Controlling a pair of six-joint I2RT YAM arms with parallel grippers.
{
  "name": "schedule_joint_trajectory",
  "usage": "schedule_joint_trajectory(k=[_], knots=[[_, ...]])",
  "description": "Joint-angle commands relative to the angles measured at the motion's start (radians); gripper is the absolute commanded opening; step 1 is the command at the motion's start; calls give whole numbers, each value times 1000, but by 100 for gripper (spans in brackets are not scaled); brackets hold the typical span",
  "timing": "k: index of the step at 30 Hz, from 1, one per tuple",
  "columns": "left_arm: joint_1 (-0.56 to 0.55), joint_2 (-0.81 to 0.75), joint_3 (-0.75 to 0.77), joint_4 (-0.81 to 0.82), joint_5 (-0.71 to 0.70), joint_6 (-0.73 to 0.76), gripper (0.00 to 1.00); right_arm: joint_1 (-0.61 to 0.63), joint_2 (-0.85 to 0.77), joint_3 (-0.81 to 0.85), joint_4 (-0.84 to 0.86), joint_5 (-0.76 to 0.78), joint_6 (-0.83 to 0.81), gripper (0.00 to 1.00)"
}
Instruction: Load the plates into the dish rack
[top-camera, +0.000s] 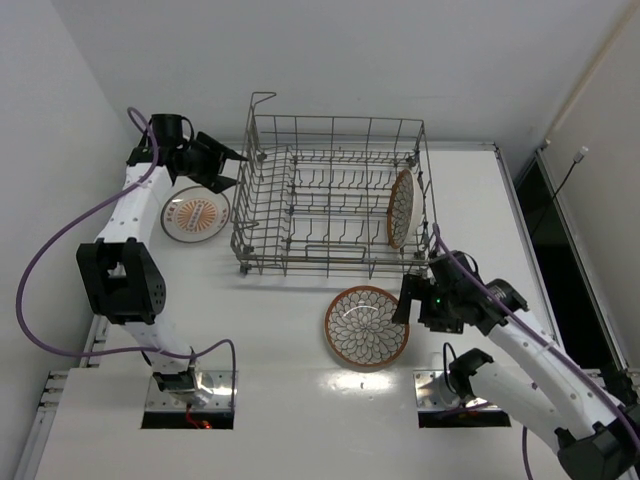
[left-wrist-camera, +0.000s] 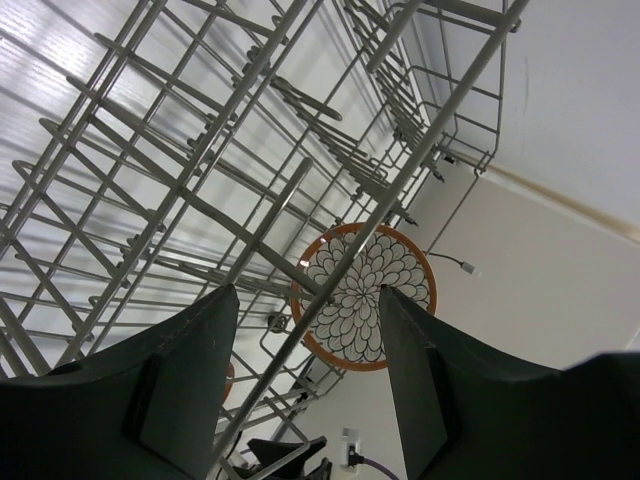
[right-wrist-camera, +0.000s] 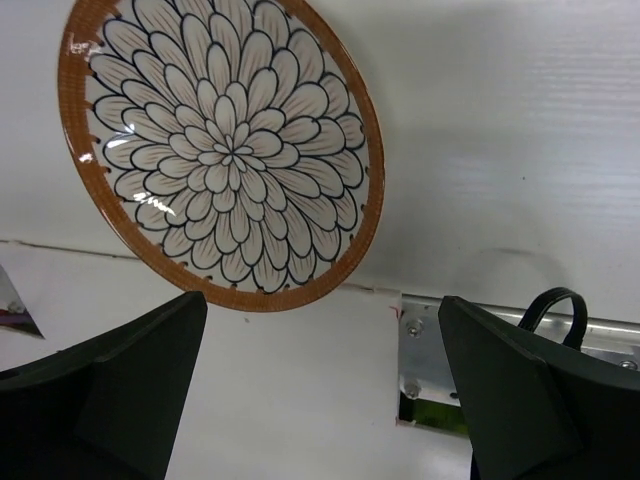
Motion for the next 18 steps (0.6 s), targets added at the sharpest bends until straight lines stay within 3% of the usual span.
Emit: schedule_joint_trajectory(k=[1, 5, 10, 18], knots=[[3, 3, 23, 22, 19, -6, 55, -19, -81, -60, 47, -71, 64, 98], [3, 3, 23, 22, 19, 3, 55, -30, -112, -157, 106, -106, 130, 96], [3, 3, 23, 22, 19, 3, 55, -39, -188, -378, 344, -223, 351, 89], [3, -17, -9, 22, 10, 12, 55, -50, -380, -561, 352, -169, 549, 84]])
